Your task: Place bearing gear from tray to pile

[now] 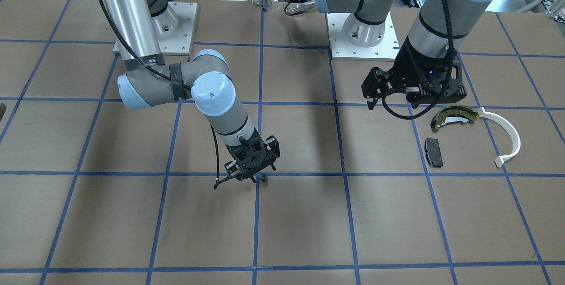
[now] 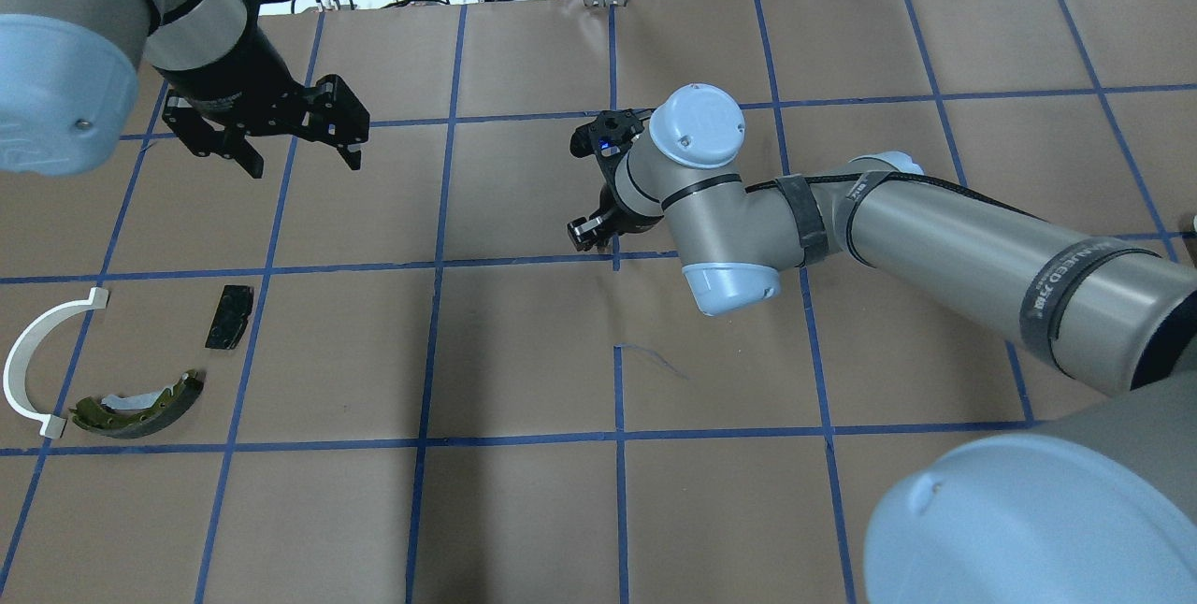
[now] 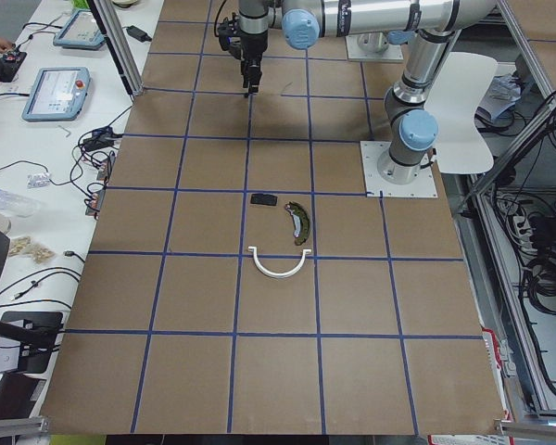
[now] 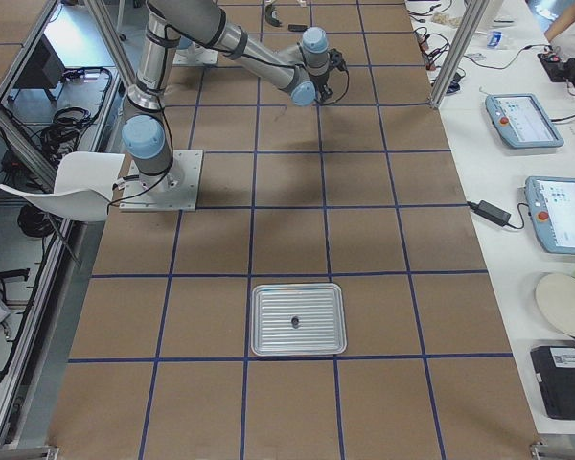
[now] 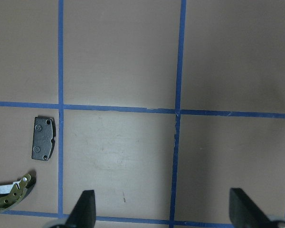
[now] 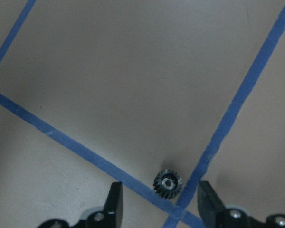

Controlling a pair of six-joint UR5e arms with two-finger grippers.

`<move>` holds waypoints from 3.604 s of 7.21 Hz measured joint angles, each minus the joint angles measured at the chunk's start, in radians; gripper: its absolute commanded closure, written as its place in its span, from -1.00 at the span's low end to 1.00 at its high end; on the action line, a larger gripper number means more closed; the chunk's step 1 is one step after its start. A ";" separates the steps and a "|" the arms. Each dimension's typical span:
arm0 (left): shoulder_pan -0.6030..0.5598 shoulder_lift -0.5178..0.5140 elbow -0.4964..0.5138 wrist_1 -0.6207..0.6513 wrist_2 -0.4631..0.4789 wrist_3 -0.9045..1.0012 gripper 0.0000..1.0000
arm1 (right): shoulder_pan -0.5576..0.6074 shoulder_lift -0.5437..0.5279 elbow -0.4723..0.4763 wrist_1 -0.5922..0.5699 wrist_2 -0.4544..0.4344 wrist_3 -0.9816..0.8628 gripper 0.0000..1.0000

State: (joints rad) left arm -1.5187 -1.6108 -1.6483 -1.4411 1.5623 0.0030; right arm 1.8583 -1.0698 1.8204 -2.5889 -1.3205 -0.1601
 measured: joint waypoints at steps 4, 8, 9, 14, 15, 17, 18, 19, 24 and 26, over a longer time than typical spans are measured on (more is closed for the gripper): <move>-0.106 -0.093 -0.021 0.142 -0.026 -0.087 -1.00 | -0.276 -0.165 -0.094 0.467 -0.079 -0.143 -1.00; -0.251 -0.279 -0.013 0.321 -0.025 -0.141 -1.00 | -0.697 -0.247 -0.100 0.555 -0.175 -0.519 -1.00; -0.273 -0.323 -0.012 0.361 -0.025 -0.144 -1.00 | -0.814 -0.247 -0.099 0.551 -0.180 -0.625 -1.00; -0.354 -0.489 0.026 0.488 -0.030 -0.168 -1.00 | -1.206 -0.129 -0.114 0.476 -0.179 -1.032 -1.00; -0.367 -0.515 0.032 0.499 -0.030 -0.171 -1.00 | -1.246 -0.098 -0.114 0.447 -0.177 -1.085 -1.00; -0.377 -0.549 0.044 0.534 -0.031 -0.163 -0.51 | -1.313 -0.026 -0.120 0.375 -0.168 -1.186 -0.89; -0.380 -0.557 0.048 0.538 -0.030 -0.163 -0.39 | -1.338 0.008 -0.131 0.351 -0.165 -1.226 -0.68; -0.384 -0.560 0.049 0.535 -0.025 -0.163 -0.36 | -1.350 0.031 -0.145 0.340 -0.164 -1.253 -0.37; -0.388 -0.562 0.042 0.501 -0.018 -0.166 -0.02 | -1.355 0.072 -0.158 0.322 -0.157 -1.272 0.34; -0.388 -0.563 0.047 0.487 -0.018 -0.166 0.58 | -1.351 0.075 -0.158 0.291 -0.157 -1.273 0.70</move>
State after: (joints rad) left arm -1.9067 -2.1737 -1.6017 -0.9536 1.5441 -0.1626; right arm 0.5069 -0.9951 1.6624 -2.2979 -1.4772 -1.4334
